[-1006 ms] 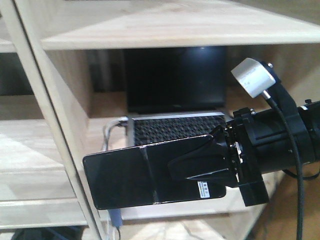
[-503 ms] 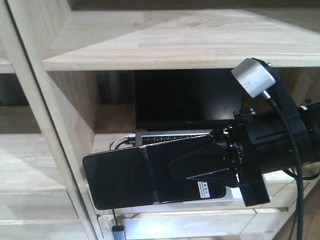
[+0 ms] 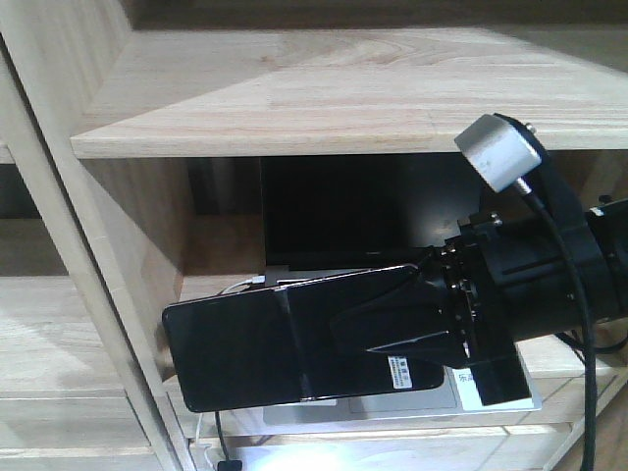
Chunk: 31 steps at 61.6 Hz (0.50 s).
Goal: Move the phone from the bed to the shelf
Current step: 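Bring the held phone into the shelf opening above the laptop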
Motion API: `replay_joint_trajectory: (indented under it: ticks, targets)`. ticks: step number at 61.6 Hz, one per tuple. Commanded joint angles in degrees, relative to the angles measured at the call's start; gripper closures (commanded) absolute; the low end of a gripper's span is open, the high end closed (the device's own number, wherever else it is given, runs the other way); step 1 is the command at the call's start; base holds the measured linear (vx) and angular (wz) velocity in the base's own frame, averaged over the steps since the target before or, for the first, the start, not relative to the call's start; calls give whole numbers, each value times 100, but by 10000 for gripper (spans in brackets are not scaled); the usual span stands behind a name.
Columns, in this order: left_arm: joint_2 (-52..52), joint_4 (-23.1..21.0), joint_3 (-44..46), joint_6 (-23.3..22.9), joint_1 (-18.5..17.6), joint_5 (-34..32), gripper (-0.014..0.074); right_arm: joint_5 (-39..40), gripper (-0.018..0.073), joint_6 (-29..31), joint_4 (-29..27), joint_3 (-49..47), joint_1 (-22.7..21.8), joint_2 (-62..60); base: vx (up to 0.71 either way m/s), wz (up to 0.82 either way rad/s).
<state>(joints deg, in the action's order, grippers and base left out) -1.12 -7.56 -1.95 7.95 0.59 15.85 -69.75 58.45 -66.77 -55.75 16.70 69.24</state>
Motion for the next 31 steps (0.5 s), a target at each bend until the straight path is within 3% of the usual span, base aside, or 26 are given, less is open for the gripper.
replay_joint_trajectory:
  ticks: [1,31]
  targets:
    - [-39,-40,-13,-22,-18,-418,596,-405,561,46,-511,-151,3,-146,1,0]
    - [-39,-40,-13,-22,-18,-418,596,-405,561,46,-511,-151,3,-146,0,0]
